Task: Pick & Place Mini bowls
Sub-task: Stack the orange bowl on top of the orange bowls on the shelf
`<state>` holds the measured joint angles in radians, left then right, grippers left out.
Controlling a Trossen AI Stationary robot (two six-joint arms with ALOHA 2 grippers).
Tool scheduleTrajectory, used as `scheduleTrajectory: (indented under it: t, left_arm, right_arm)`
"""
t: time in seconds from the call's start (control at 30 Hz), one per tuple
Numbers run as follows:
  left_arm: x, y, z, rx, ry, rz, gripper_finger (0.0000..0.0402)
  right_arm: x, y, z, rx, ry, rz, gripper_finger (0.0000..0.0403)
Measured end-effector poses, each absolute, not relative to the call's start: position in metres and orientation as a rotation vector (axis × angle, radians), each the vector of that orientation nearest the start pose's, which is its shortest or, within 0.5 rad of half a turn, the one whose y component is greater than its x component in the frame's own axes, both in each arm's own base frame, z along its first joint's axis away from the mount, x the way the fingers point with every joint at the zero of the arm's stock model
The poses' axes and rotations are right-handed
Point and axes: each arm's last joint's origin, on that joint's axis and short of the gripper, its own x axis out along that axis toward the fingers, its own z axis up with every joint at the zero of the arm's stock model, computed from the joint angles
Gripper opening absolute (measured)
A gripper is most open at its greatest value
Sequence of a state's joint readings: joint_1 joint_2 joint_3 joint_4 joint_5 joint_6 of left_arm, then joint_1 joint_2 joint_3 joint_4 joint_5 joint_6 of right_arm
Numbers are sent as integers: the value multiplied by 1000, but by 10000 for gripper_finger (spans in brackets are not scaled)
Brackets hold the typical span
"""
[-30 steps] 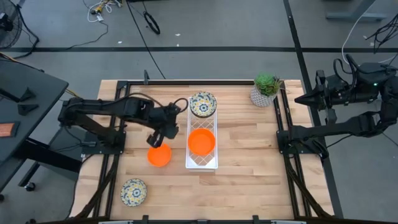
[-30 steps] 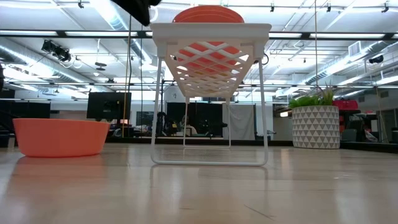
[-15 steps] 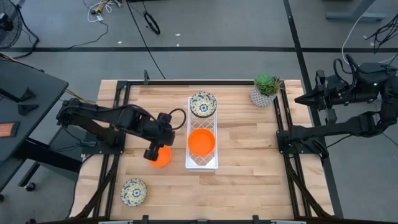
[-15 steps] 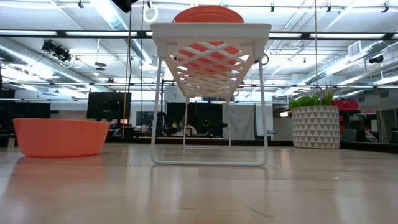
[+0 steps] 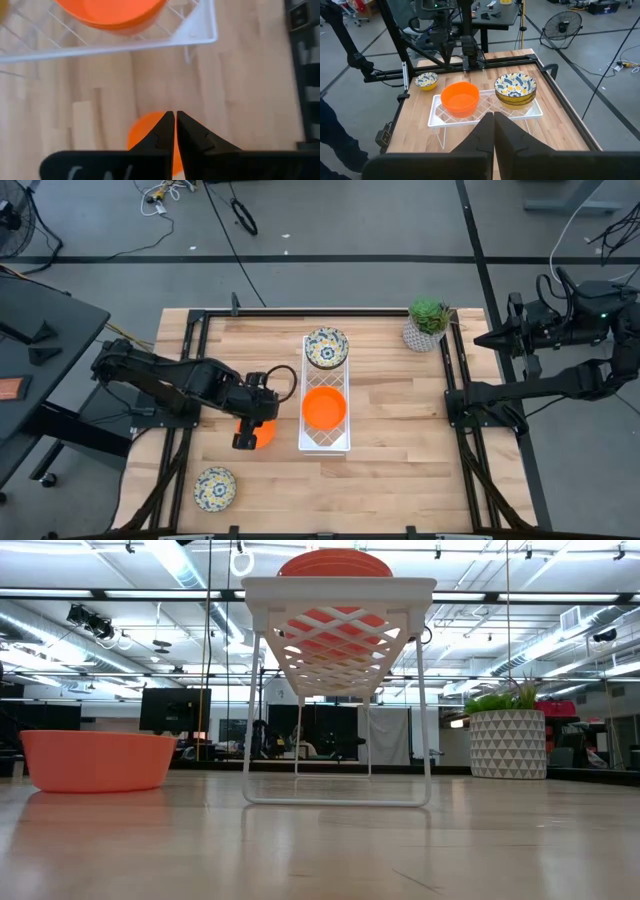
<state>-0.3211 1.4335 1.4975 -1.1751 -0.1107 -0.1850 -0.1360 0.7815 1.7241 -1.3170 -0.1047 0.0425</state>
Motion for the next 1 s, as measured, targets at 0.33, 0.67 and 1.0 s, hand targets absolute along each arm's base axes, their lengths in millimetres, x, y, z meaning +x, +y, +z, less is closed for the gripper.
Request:
scheduleTrajectory:
  t: [0.33,0.67,1.0]
  left_arm:
    - [250,-83,352,-161,1169,-13,26]
    - [240,-80,334,-301,1309,153,25]
    - [220,-76,286,-417,1452,271,26]
  right_arm:
    - [18,1,488,87,371,-39,11]
    - [18,1,488,87,371,-39,11]
    - [18,1,488,87,371,-39,11]
